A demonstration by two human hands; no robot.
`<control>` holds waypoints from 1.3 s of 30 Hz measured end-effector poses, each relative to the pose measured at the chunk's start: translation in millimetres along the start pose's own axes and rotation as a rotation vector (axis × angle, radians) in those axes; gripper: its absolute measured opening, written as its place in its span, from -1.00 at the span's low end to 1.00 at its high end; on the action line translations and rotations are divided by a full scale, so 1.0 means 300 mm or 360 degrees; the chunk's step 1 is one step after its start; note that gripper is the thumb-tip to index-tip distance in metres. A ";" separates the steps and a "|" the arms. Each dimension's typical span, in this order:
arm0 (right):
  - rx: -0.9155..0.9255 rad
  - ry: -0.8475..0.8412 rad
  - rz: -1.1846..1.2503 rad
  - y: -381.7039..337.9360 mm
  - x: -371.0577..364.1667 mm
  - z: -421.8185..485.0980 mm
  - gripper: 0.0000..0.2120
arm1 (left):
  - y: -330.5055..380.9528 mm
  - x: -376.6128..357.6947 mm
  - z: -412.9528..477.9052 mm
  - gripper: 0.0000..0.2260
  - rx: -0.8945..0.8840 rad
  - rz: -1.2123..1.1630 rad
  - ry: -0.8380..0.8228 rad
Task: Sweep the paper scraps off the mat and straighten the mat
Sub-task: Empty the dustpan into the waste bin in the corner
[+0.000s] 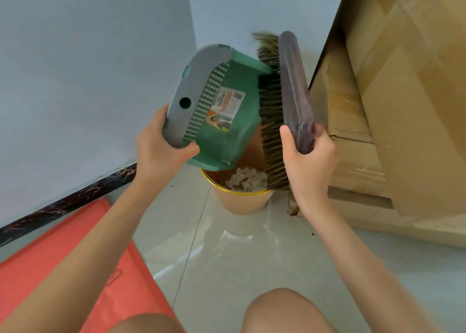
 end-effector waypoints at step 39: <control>-0.0057 -0.0058 0.0141 -0.022 0.123 -0.071 -0.68 | -0.058 0.028 -0.023 -0.67 0.0222 -0.0269 0.0434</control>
Point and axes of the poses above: each hand's wrist, its own z-axis towards the middle knuckle, its own x-axis out of the back of the hand, y = z × x, the point moved 5 cm from there along z, towards the middle knuckle, and after that the axes turned 3 degrees about -x, right-handed, at the moved point
